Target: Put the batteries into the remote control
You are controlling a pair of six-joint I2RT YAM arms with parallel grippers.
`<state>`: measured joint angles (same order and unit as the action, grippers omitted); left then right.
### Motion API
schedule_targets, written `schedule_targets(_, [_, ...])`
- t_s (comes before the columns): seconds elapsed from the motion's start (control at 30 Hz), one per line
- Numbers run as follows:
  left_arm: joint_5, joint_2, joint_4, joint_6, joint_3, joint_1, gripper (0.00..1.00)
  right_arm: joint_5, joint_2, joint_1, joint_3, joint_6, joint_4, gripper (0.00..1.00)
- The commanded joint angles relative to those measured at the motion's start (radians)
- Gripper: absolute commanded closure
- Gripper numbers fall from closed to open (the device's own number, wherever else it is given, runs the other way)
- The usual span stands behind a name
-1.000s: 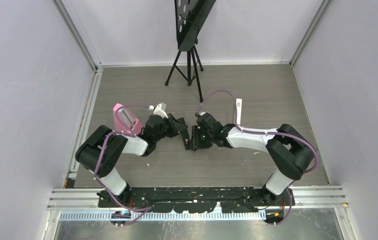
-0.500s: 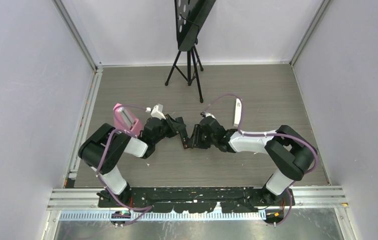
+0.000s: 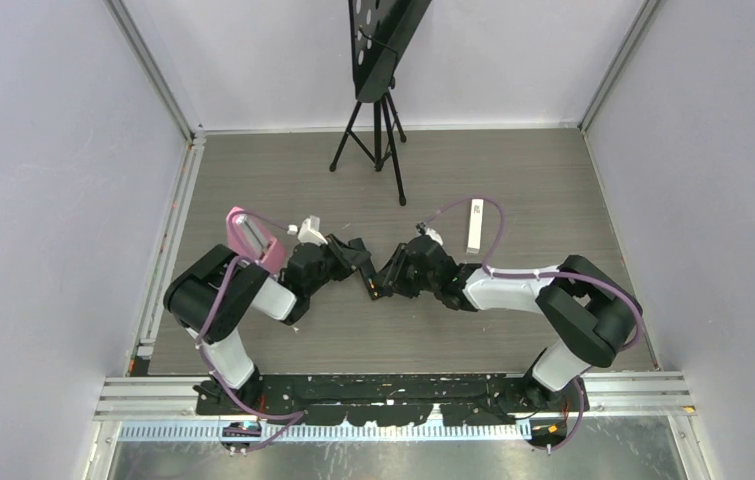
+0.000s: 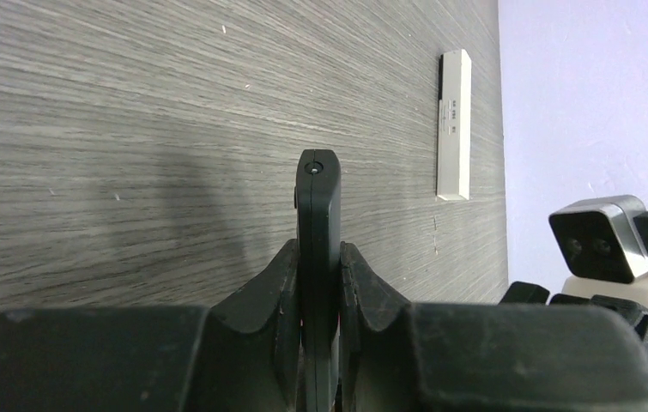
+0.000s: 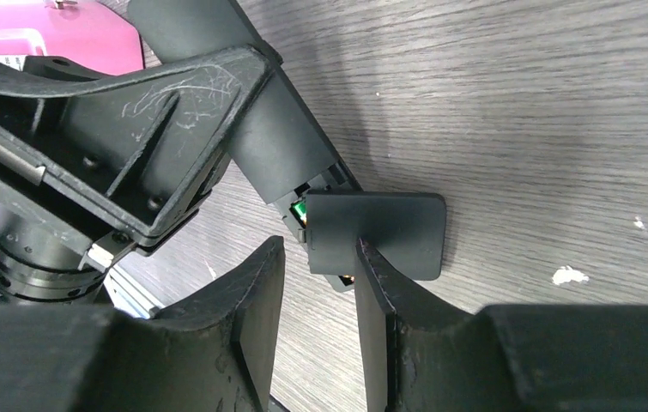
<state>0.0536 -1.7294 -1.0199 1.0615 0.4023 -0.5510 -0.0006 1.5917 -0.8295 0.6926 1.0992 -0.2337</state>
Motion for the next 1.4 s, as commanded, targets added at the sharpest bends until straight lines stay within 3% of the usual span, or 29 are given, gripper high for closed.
schedule_targets(0.0, [-0.045, -0.025, -0.051, 0.065, -0.010, -0.001, 1.00, 0.056, -0.080, -0.005, 0.046, -0.055, 0.049, 0.58])
schedule_targets(0.1, [-0.091, -0.024, -0.051, 0.055, -0.024, -0.001, 0.95, 0.061, -0.130, -0.005, 0.078, -0.171, 0.141, 0.56])
schedule_targets(0.17, [-0.104, -0.014, -0.050, 0.038, -0.037, -0.001, 0.86, 0.059, -0.160, -0.003, 0.102, -0.264, 0.212, 0.51])
schedule_targets(0.3, [-0.143, 0.012, -0.042, 0.026, -0.070, -0.002, 0.63, 0.040, -0.157, 0.005, 0.148, -0.461, 0.348, 0.28])
schedule_targets(0.5, [-0.230, 0.089, 0.040, 0.036, -0.117, -0.012, 0.35, -0.027, -0.030, 0.014, 0.217, -0.672, 0.393, 0.23])
schedule_targets(0.63, [-0.302, 0.203, 0.290, 0.068, -0.100, -0.023, 0.27, -0.015, 0.020, 0.015, 0.251, -0.709, 0.375, 0.21])
schedule_targets(0.73, [-0.354, 0.300, 0.632, 0.088, -0.032, -0.028, 0.21, -0.023, 0.056, 0.015, 0.283, -0.740, 0.379, 0.21])
schedule_targets(0.87, [-0.370, 0.367, 0.820, 0.055, 0.025, -0.029, 0.17, 0.064, 0.073, 0.018, 0.330, -0.658, 0.425, 0.23])
schedule_targets(1.07, [-0.325, 0.371, 0.897, -0.040, 0.091, -0.028, 0.16, 0.165, 0.099, 0.021, 0.376, -0.426, 0.565, 0.27])
schedule_targets(1.37, [-0.240, 0.354, 0.965, -0.118, 0.166, -0.025, 0.18, 0.150, 0.091, 0.021, 0.282, -0.216, 0.475, 0.40])
